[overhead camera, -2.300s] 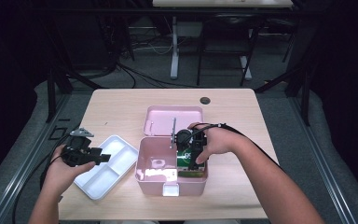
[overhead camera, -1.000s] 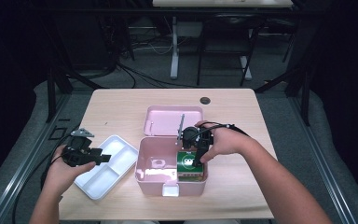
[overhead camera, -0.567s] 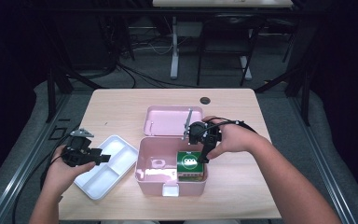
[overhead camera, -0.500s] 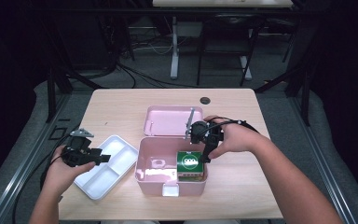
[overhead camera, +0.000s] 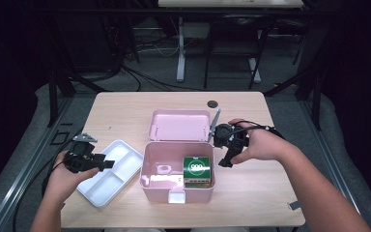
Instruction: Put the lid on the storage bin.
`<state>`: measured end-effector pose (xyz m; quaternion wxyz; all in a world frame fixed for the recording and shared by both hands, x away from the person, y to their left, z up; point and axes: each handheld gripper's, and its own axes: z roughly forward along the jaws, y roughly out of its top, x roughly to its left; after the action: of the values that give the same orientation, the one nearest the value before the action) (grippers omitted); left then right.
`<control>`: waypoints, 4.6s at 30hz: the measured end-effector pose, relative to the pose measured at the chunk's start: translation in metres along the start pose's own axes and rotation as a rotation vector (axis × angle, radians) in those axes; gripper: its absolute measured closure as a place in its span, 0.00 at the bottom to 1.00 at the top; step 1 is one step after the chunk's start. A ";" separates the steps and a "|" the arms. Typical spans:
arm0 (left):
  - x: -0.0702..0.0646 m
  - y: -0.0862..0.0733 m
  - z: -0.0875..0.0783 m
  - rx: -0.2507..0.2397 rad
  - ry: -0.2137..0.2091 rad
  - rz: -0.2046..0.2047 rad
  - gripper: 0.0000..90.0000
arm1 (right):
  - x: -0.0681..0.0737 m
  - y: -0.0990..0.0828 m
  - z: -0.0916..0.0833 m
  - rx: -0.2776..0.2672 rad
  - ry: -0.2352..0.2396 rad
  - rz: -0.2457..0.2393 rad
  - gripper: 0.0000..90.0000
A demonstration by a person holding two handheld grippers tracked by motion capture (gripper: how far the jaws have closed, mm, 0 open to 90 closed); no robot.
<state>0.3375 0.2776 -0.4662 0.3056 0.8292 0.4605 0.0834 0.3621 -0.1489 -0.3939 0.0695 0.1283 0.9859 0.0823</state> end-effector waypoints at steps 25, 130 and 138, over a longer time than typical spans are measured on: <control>0.007 -0.007 0.005 0.014 0.033 -0.027 0.56 | -0.002 -0.054 0.013 -0.154 -0.060 0.286 0.38; 0.025 0.010 0.098 0.625 0.123 0.091 0.99 | 0.020 -0.105 0.040 -0.382 -0.205 0.546 0.37; 0.026 0.018 0.079 0.596 0.117 0.082 0.99 | 0.019 -0.105 0.040 -0.375 -0.202 0.546 0.37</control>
<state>0.3978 0.2573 -0.5231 0.0184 0.8940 0.4477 0.0043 0.3247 -0.2378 -0.4545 0.1646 0.3799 0.8710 0.2646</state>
